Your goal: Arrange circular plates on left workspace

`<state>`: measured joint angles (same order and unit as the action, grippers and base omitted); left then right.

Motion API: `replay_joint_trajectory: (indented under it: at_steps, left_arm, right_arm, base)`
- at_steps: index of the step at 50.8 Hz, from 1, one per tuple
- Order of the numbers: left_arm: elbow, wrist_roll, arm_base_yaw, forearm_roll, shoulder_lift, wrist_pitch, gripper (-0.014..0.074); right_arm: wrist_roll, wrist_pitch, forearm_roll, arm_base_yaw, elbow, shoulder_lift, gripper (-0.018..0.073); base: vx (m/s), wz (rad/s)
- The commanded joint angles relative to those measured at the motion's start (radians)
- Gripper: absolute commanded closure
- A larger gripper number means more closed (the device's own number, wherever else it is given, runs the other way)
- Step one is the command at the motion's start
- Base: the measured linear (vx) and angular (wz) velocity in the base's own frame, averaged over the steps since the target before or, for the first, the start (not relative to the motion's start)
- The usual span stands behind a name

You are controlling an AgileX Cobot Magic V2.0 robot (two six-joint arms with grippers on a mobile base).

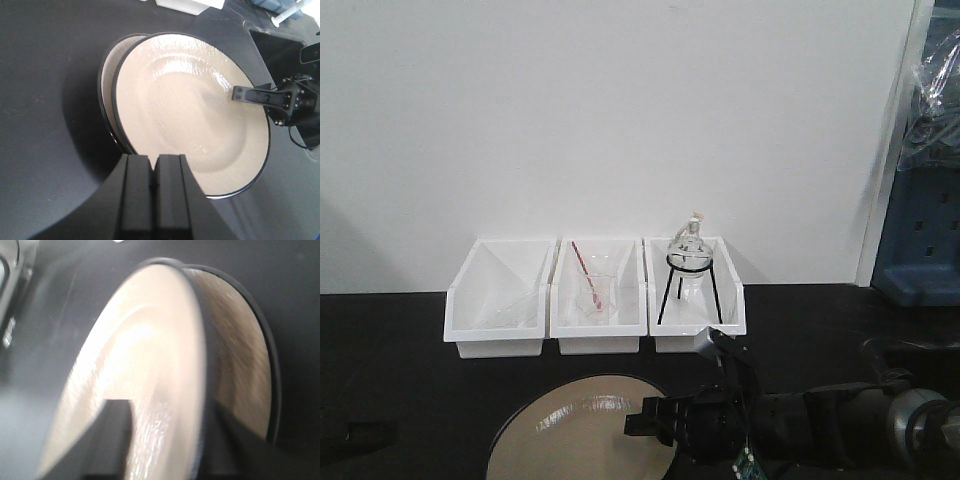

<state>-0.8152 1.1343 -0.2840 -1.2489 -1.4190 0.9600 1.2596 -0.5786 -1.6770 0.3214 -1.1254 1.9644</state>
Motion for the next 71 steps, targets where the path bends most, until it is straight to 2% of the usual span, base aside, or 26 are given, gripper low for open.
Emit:
replay_joint_trajectory:
  at_steps: [1, 5, 13, 21, 27, 31, 35, 41, 43, 44, 50, 54, 59, 66, 71]
  left_arm:
    - [-0.021, -0.004, 0.002, -0.056, 0.032, 0.017, 0.0597]
    - [-0.021, -0.004, 0.002, -0.035, 0.032, 0.005, 0.0597]
    - [-0.021, -0.004, 0.002, -0.007, 0.032, -0.018, 0.0597]
    - [-0.021, -0.004, 0.002, -0.007, 0.032, -0.025, 0.0597]
    - [-0.021, -0.003, 0.002, -0.005, 0.032, -0.031, 0.0597]
    - [-0.021, -0.001, 0.002, 0.02, 0.032, -0.046, 0.0597]
    - [-0.021, -0.002, 0.002, 0.071, 0.032, -0.058, 0.0597]
    - [-0.015, 0.0, 0.009, 0.112, 0.053, -0.074, 0.0597]
    - [-0.001, 0.0, 0.02, 0.117, 0.081, -0.103, 0.0597]
    - [0.009, 0.002, 0.027, 0.118, 0.098, -0.119, 0.0597]
    - [0.085, 0.064, 0.08, 0.121, 0.231, -0.172, 0.0597]
    - [0.158, 0.109, 0.117, 0.119, 0.363, -0.199, 0.0597]
    - [0.24, 0.111, 0.148, 0.13, 0.549, -0.228, 0.0597]
    - [0.323, 0.096, 0.152, 0.147, 0.805, -0.222, 0.0596]
    - [0.369, 0.044, 0.151, 0.142, 0.947, -0.22, 0.0596]
  right_arm:
    - [0.128, -0.029, -0.004, -0.005, -0.033, -0.055, 0.0064]
    - [0.229, 0.008, 0.037, -0.005, -0.033, -0.062, 0.0052]
    - [0.343, 0.086, 0.111, -0.006, -0.033, -0.083, 0.0056]
    - [0.365, 0.172, 0.182, -0.012, -0.033, -0.122, 0.0066]
    - [0.362, 0.185, 0.208, -0.034, -0.033, -0.171, 0.0074]
    - [0.322, 0.179, 0.211, -0.058, -0.033, -0.221, 0.0094]
    - [0.208, 0.179, 0.227, -0.087, -0.033, -0.283, 0.017]
    - [-0.019, 0.18, 0.349, -0.13, -0.01, -0.394, 0.0433]
    - [-0.066, 0.181, 0.407, -0.144, 0.011, -0.447, 0.0559]
    - [-0.08, 0.183, 0.441, -0.147, 0.02, -0.465, 0.0575]
    - [-0.167, 0.231, 0.595, -0.164, 0.127, -0.642, 0.0564]
    - [-0.186, 0.308, 0.647, -0.162, 0.235, -0.787, 0.0563]
    - [-0.182, 0.39, 0.649, -0.159, 0.384, -0.976, 0.0563]
    - [-0.182, 0.483, 0.641, -0.159, 0.576, -1.22, 0.0563]
    - [-0.184, 0.529, 0.623, -0.159, 0.697, -1.374, 0.0563]
  base:
    - [0.0, 0.0]
    - [0.0, 0.0]
    - [0.0, 0.0]
    - [0.0, 0.0]
    - [0.0, 0.0]
    - [0.0, 0.0]
    - [0.0, 0.0]
    - [0.0, 0.0]
    - [0.0, 0.0]
    - [0.0, 0.0]
    - [0.0, 0.0]
    - [0.0, 0.0]
    - [0.0, 0.0]
    - [0.0, 0.0]
    - [0.0, 0.0]
